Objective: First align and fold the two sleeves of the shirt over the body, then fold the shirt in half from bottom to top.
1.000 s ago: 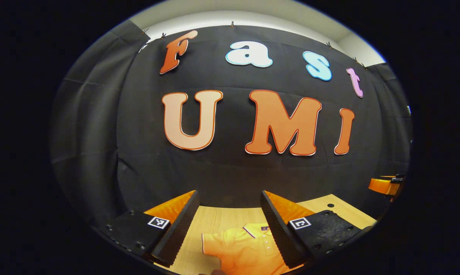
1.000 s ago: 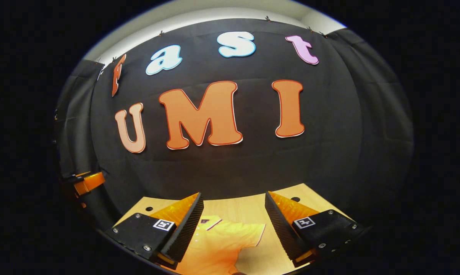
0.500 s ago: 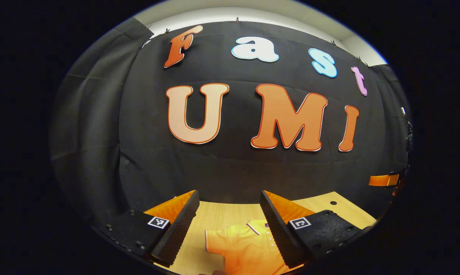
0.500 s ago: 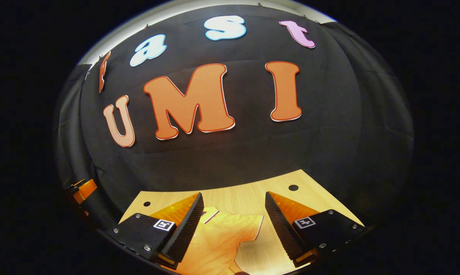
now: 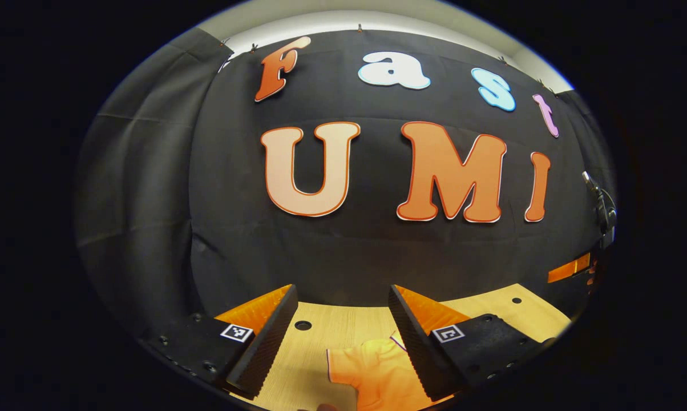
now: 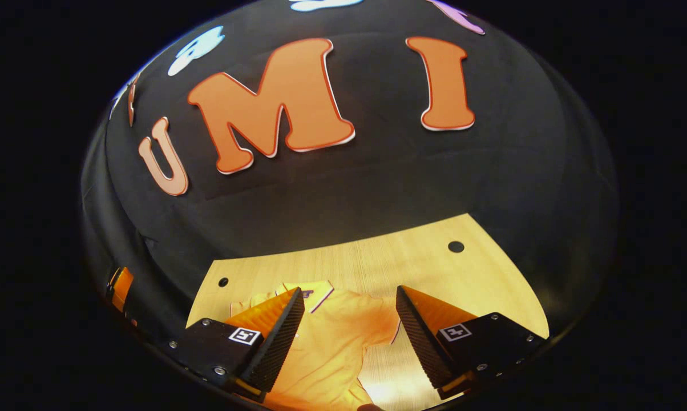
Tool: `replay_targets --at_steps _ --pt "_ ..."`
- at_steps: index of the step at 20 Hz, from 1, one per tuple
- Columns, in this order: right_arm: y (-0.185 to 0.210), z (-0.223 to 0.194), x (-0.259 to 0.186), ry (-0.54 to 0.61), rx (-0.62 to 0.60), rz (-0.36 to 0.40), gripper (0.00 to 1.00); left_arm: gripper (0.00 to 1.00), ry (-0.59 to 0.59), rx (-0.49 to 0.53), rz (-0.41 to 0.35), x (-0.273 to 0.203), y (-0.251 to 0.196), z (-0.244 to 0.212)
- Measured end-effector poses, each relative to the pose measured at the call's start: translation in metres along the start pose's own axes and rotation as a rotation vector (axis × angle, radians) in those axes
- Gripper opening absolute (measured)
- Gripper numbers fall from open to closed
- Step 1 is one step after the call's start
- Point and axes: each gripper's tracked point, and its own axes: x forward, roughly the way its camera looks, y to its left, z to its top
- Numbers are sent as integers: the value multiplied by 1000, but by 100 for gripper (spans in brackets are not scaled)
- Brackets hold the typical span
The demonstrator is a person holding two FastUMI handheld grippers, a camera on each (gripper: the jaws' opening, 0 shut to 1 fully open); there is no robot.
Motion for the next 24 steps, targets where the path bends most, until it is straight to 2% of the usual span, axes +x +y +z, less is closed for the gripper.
replay_targets --at_steps 6,8,12,18,24 --pt "-32 -56 75 277 -43 -78 99 98 46 -31 30 14 23 -22" --pt "-50 -73 99 335 -71 -134 99 98 71 -48 28 19 25 -32" --pt "-65 -113 139 488 -52 -162 99 98 131 -66 27 29 30 -52" --pt "-98 -164 178 617 -59 -243 99 98 175 -48 57 27 40 -71" --pt "-106 -191 191 695 -54 -264 100 98 220 -57 74 27 46 -89"
